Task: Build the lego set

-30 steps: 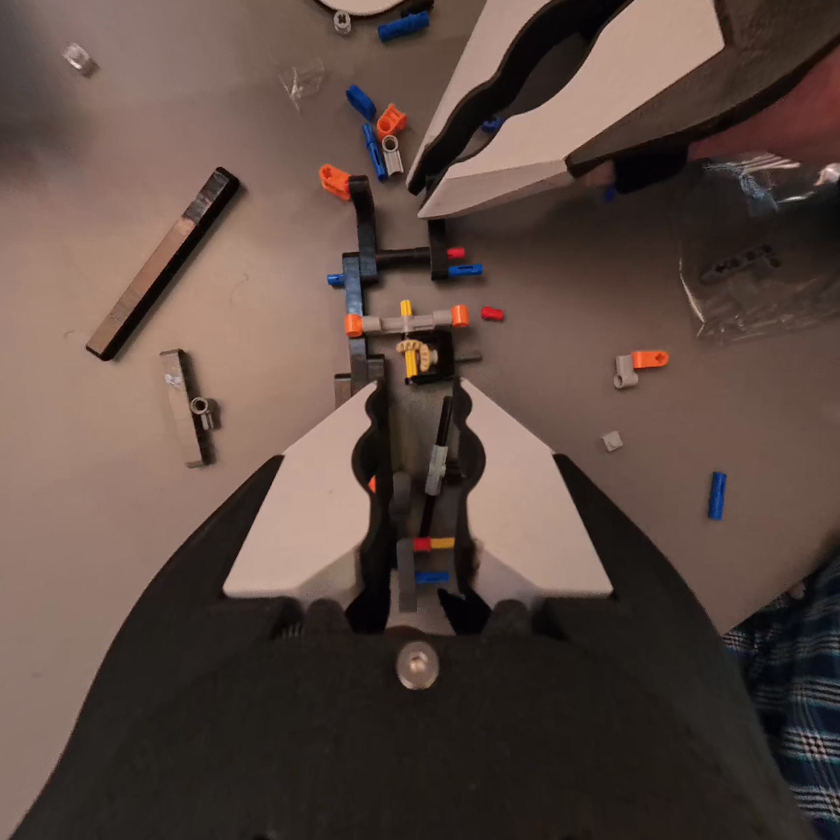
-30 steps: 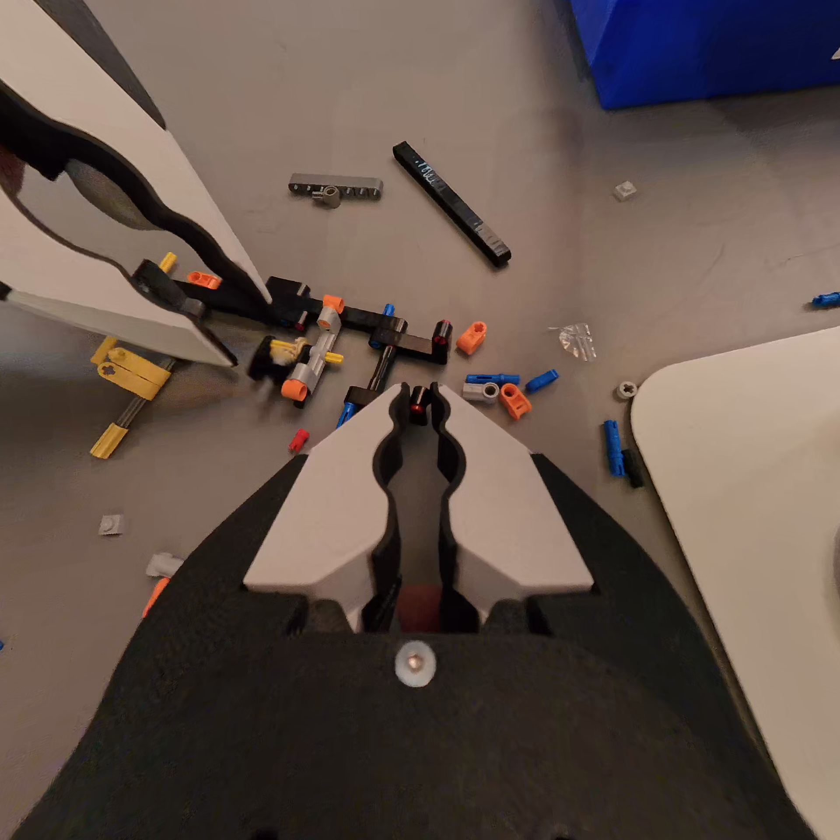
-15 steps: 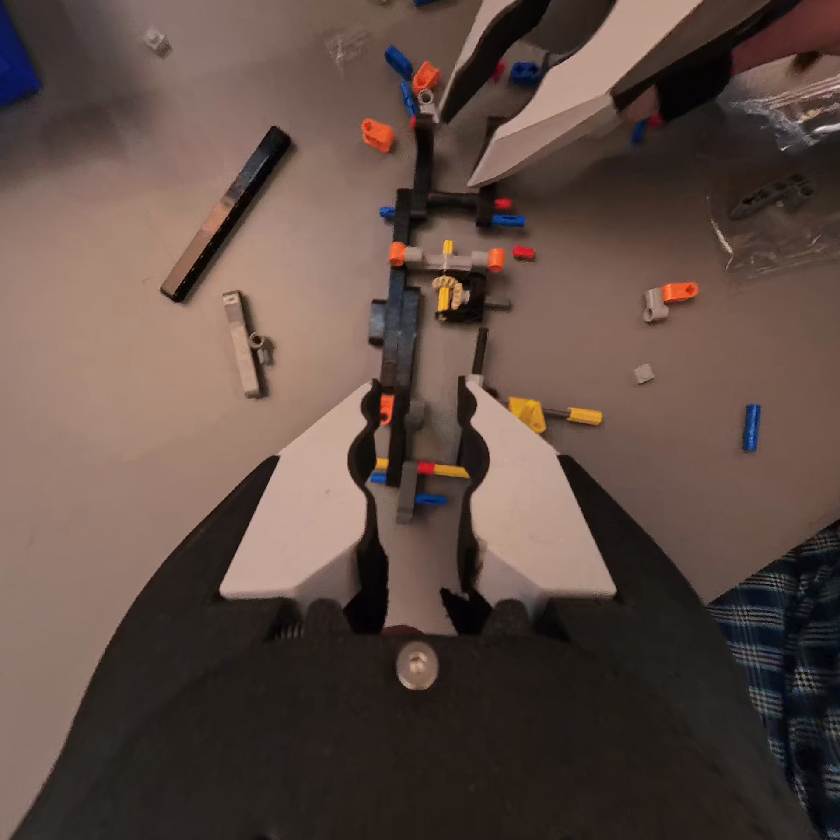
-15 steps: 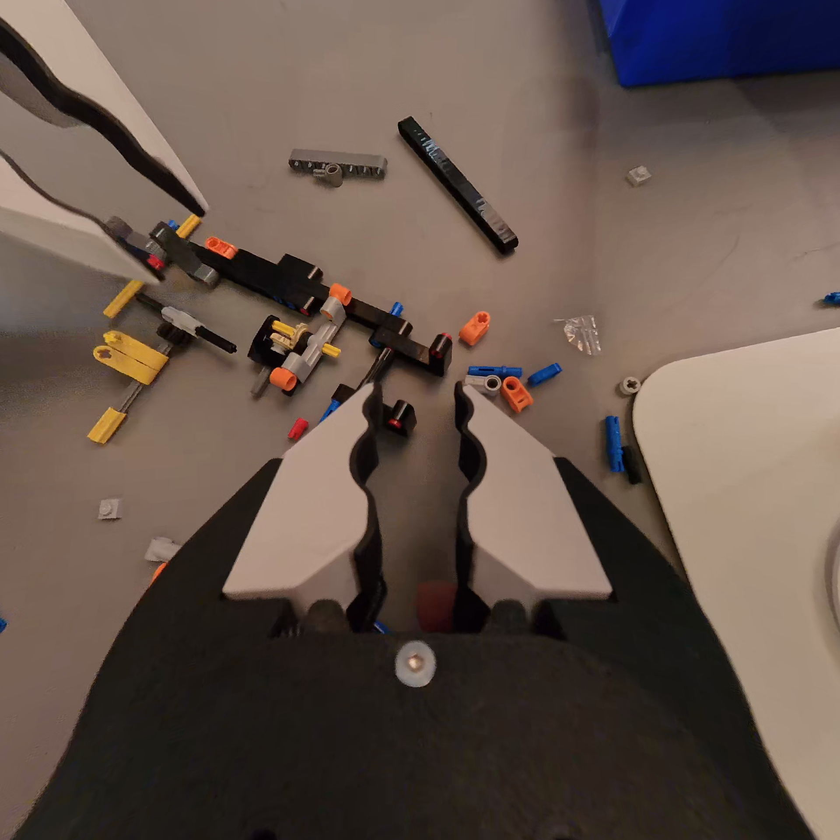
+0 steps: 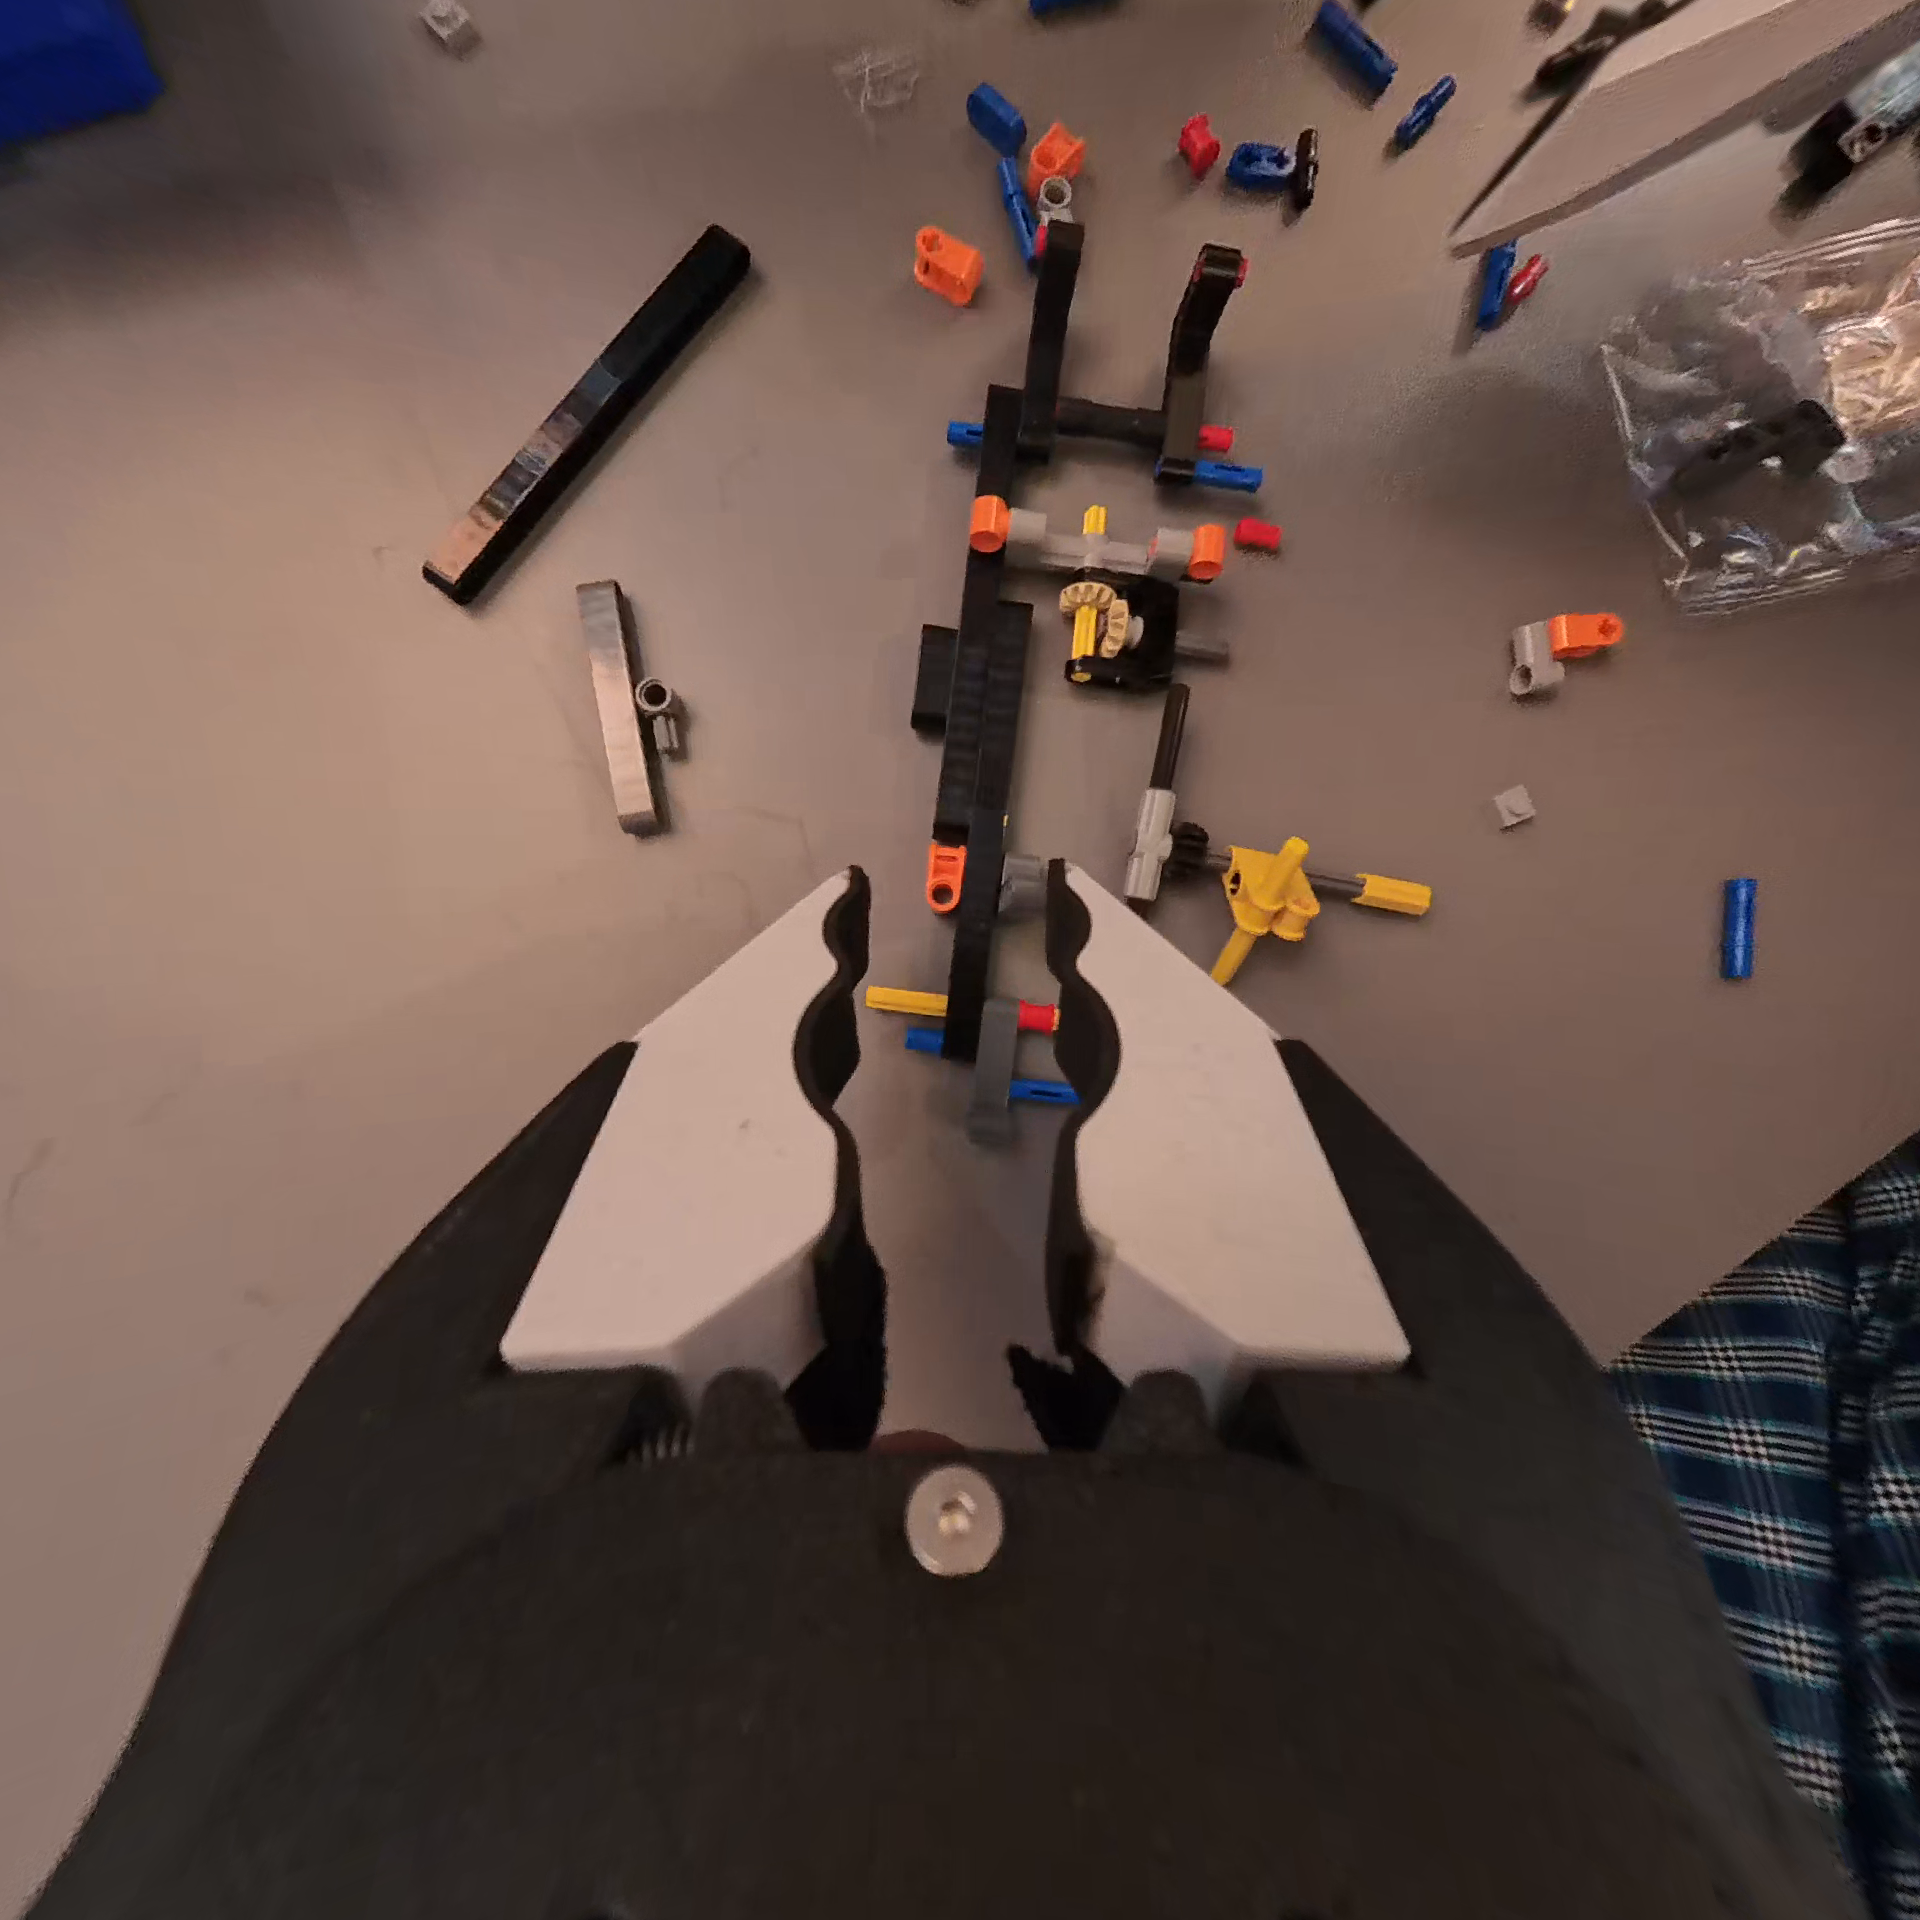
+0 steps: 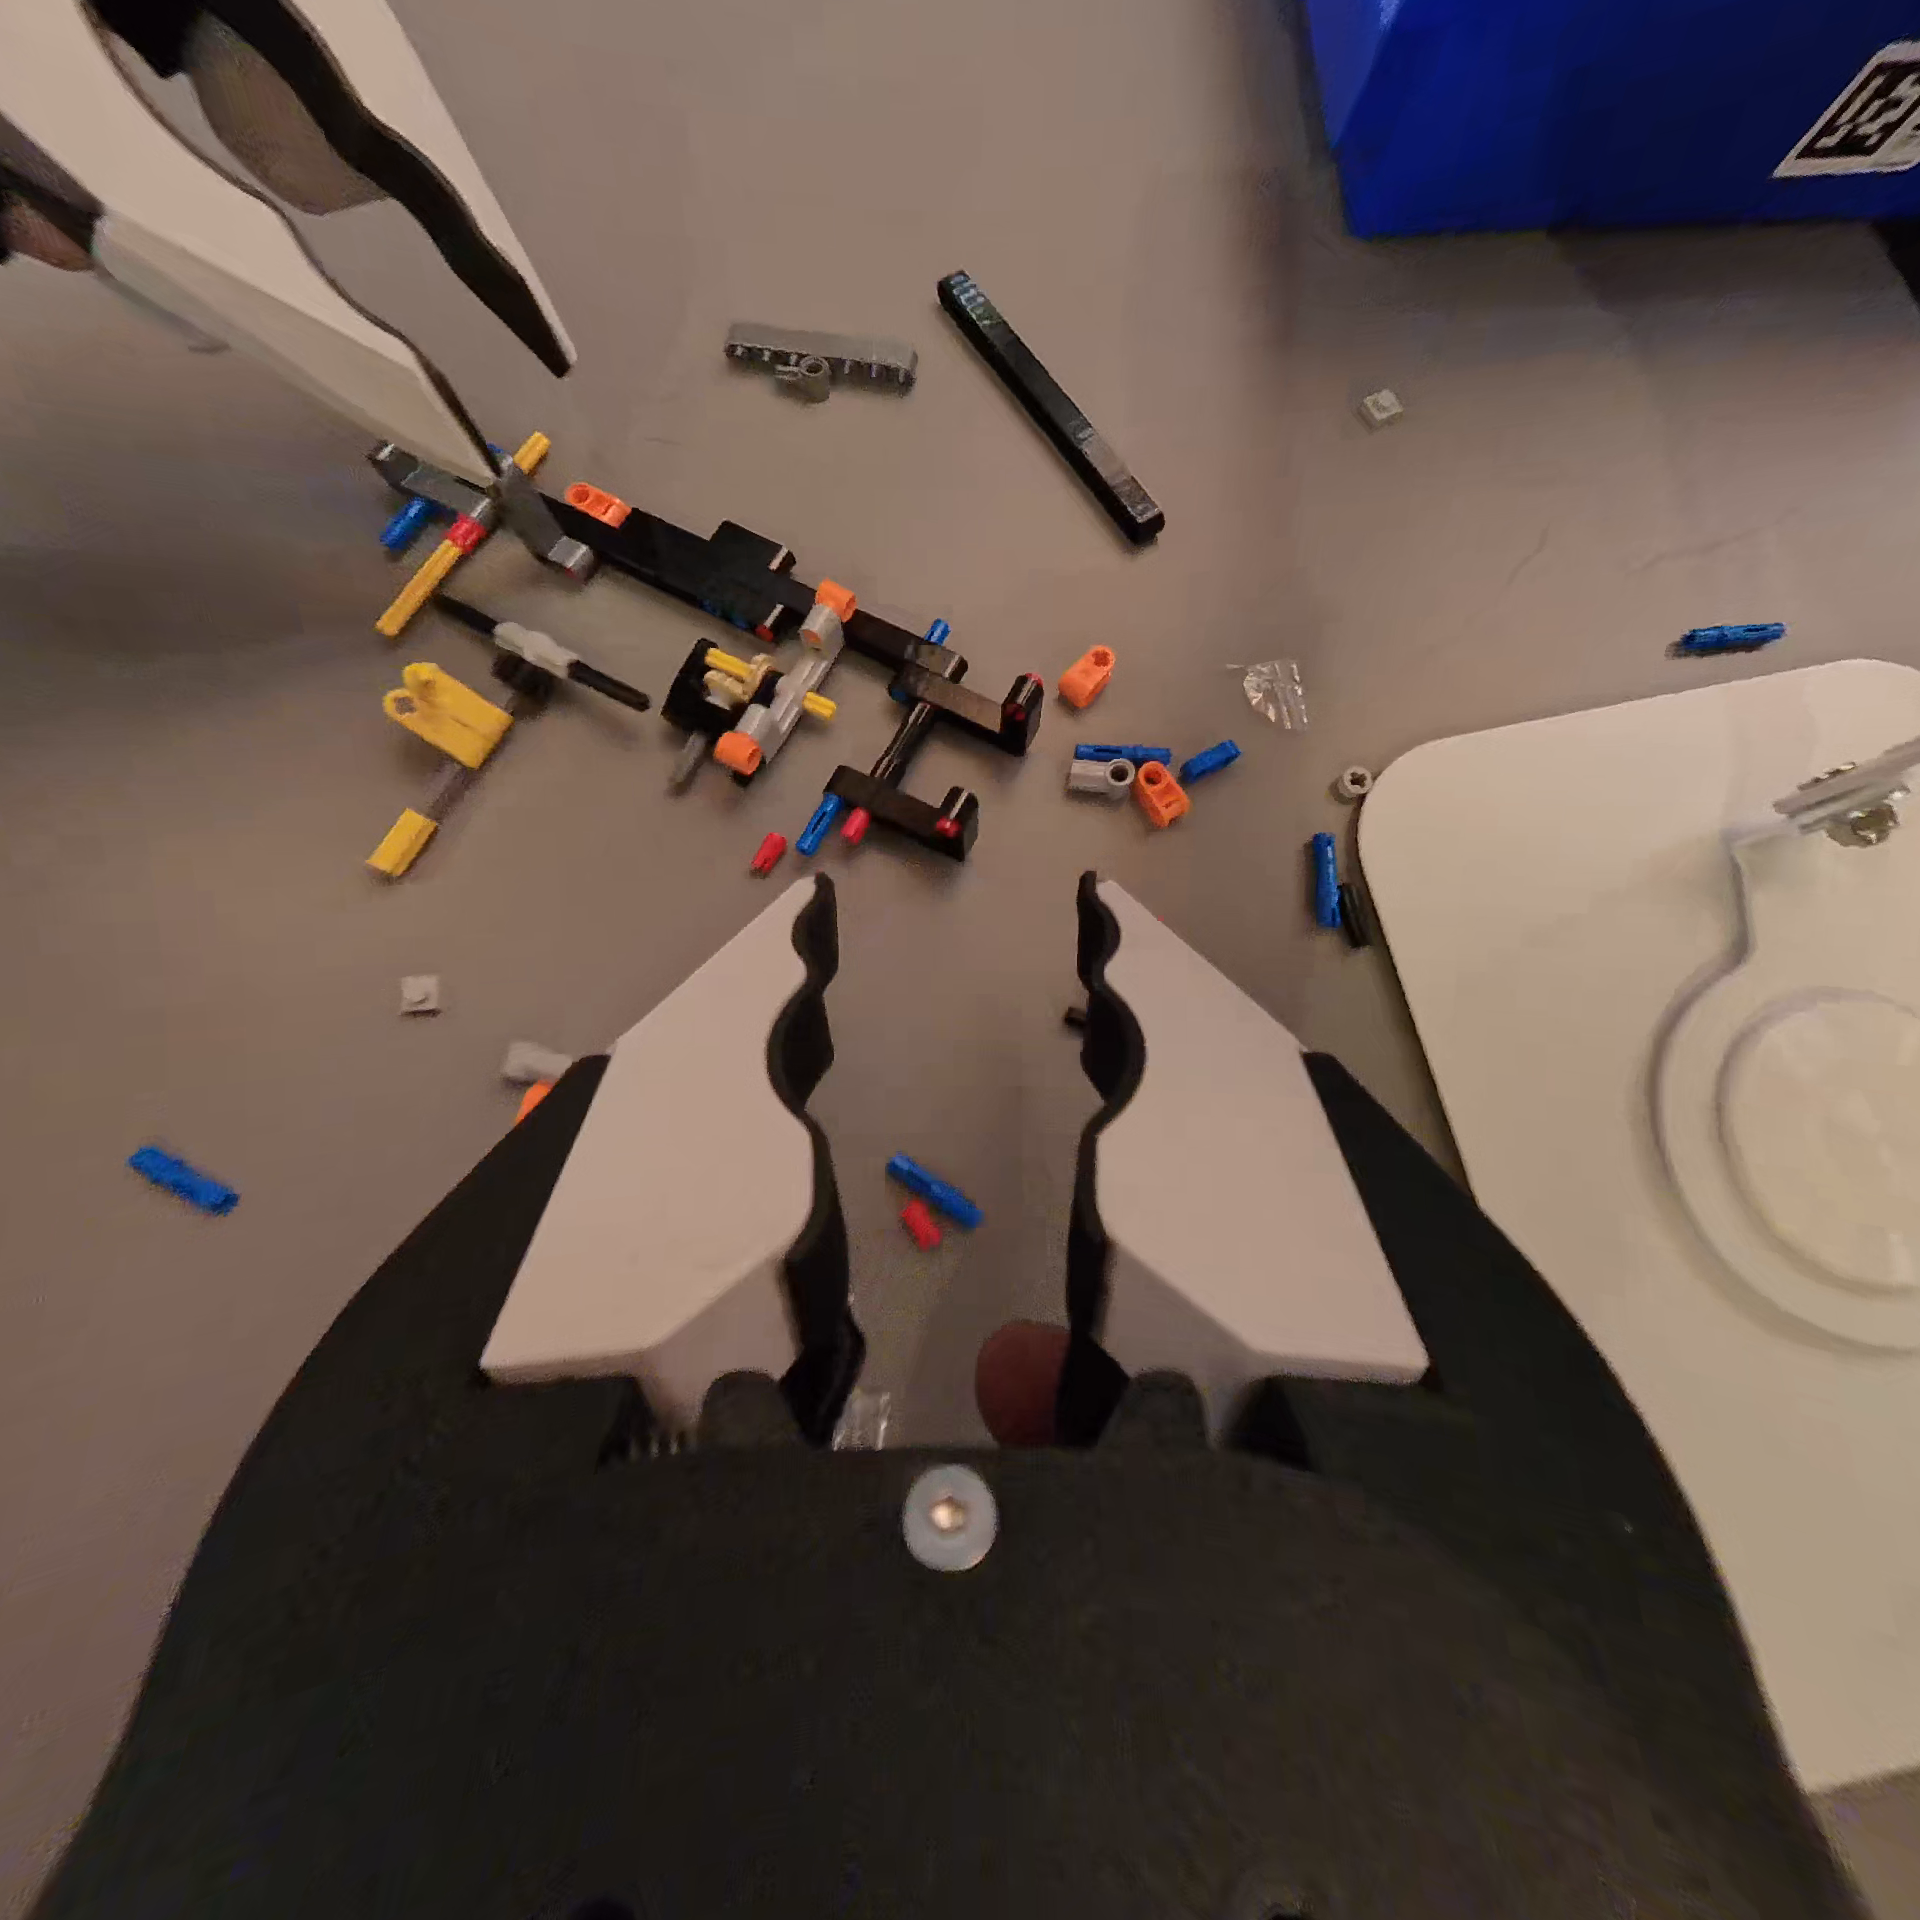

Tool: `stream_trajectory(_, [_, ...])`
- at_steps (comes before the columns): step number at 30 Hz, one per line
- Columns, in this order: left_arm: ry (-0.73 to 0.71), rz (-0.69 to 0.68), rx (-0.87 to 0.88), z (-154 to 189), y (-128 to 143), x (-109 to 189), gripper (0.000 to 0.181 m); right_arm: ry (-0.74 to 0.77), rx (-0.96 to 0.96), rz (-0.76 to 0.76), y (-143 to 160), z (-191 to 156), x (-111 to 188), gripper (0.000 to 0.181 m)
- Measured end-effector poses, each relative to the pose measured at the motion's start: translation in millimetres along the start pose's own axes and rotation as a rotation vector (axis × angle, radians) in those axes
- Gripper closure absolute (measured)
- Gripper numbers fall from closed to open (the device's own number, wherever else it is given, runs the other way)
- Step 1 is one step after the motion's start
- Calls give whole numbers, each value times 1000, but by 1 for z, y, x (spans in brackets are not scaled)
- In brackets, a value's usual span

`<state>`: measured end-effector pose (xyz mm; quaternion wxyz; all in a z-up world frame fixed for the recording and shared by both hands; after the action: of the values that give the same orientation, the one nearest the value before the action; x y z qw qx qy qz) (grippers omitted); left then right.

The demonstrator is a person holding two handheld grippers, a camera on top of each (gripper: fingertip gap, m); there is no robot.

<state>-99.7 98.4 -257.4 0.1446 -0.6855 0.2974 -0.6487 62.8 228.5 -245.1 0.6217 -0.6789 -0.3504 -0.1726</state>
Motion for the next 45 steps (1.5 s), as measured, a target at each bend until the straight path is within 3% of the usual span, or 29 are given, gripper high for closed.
stream_trajectory(1, [7,1,3,1,1,0,150,0,-1,5,1,-4,4,137])
stream_trajectory(18, [124,12,57,34,7,4,150,-8,18,47,12,-52,37,140])
stream_trajectory(29, [64,35,74,20,13,9,147,-15,32,81,18,-67,50,140])
stream_trajectory(45, [73,109,135,15,14,11,148,-57,40,85,23,-75,44,141])
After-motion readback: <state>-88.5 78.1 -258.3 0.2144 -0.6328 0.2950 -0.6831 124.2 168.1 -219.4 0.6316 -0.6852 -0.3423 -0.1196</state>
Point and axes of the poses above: each gripper's, where its closed fingertips meet, x back along the fingers, y out of its underside, z = x × y across the jaws, the point moved 5 cm from there along x, back along the fingers, and after that the axes turned 14 degrees about -y, right-handed, at the moved point
